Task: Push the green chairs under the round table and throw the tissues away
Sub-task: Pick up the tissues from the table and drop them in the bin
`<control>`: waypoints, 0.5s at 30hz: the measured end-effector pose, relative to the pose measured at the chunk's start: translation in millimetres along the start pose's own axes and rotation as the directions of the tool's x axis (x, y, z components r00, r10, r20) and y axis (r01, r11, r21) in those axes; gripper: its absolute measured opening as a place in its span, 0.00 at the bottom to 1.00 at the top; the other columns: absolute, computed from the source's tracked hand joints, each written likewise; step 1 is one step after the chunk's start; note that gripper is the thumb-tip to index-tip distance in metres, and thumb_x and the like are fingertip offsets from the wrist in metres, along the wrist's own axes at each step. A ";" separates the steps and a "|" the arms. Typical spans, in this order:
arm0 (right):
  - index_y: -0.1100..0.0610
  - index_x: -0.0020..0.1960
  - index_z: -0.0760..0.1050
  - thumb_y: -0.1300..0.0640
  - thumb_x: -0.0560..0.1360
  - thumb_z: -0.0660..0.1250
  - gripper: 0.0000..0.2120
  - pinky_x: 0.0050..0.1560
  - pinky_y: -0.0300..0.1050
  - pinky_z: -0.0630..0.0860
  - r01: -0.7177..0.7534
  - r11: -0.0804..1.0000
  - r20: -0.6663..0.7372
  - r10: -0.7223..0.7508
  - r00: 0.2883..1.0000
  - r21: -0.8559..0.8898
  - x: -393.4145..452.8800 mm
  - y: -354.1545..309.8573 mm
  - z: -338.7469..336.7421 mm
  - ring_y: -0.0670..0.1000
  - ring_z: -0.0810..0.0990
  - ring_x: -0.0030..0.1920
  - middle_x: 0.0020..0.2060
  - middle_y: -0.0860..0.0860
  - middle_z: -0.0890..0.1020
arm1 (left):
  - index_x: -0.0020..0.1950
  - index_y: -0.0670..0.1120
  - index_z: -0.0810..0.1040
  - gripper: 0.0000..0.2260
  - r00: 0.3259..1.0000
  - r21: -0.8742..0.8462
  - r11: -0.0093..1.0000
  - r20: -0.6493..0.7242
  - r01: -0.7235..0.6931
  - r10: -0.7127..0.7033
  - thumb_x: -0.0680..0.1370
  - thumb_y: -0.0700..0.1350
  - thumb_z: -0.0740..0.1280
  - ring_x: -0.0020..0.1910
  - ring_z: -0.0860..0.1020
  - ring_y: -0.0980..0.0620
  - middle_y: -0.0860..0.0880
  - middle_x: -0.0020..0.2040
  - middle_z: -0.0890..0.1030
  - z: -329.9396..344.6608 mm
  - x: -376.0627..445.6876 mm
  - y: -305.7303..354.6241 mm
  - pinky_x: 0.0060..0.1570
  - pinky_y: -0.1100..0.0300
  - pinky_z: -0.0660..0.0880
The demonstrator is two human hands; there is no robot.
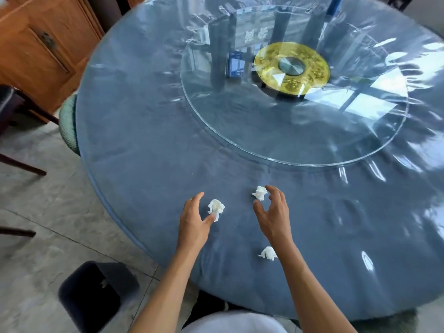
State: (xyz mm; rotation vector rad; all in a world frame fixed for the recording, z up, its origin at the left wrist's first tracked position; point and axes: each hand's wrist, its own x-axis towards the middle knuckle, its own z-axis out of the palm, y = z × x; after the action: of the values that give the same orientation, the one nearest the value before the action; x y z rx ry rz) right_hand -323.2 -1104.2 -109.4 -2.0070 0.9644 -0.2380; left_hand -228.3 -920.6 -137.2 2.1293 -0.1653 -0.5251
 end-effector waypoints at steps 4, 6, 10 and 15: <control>0.57 0.70 0.70 0.60 0.77 0.68 0.22 0.65 0.53 0.72 -0.027 1.000 0.023 0.027 0.999 0.003 13.4 8.7 2.6 0.55 0.72 0.66 0.69 0.52 0.71 | 0.74 0.50 0.71 0.30 0.999 -0.007 1.000 0.028 0.027 -0.027 0.74 0.38 0.74 0.60 0.76 0.50 0.52 0.66 0.74 12.7 4.4 -3.7 0.61 0.50 0.76; 0.57 0.70 0.70 0.61 0.77 0.68 0.22 0.65 0.55 0.72 -0.030 1.000 0.040 0.030 0.999 -0.004 20.8 13.9 4.4 0.56 0.72 0.66 0.68 0.53 0.72 | 0.74 0.49 0.71 0.32 0.998 -0.011 0.999 0.044 0.040 -0.040 0.72 0.34 0.75 0.63 0.76 0.50 0.49 0.69 0.74 19.9 7.1 -6.6 0.64 0.50 0.75; 0.59 0.72 0.69 0.61 0.77 0.68 0.24 0.67 0.50 0.69 -0.049 0.998 0.094 0.054 0.994 -0.047 32.7 23.1 9.6 0.57 0.71 0.68 0.71 0.54 0.70 | 0.75 0.51 0.70 0.37 0.995 0.071 0.997 0.090 0.037 -0.043 0.69 0.31 0.76 0.68 0.74 0.50 0.49 0.74 0.70 28.8 13.6 -14.3 0.64 0.48 0.75; 0.60 0.73 0.69 0.63 0.78 0.67 0.24 0.61 0.36 0.63 -0.039 0.996 0.140 0.051 0.989 -0.086 44.3 29.7 16.7 0.58 0.69 0.69 0.72 0.55 0.69 | 0.74 0.47 0.72 0.37 0.998 0.120 0.993 0.062 -0.017 0.010 0.68 0.28 0.75 0.65 0.74 0.51 0.49 0.71 0.72 37.3 20.9 -13.2 0.59 0.48 0.78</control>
State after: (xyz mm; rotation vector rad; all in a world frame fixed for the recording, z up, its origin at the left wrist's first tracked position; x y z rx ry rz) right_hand -300.9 -1134.6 -150.6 -2.0443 0.9411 -0.0296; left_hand -226.5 -947.6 -172.9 2.2288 -0.2519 -0.5859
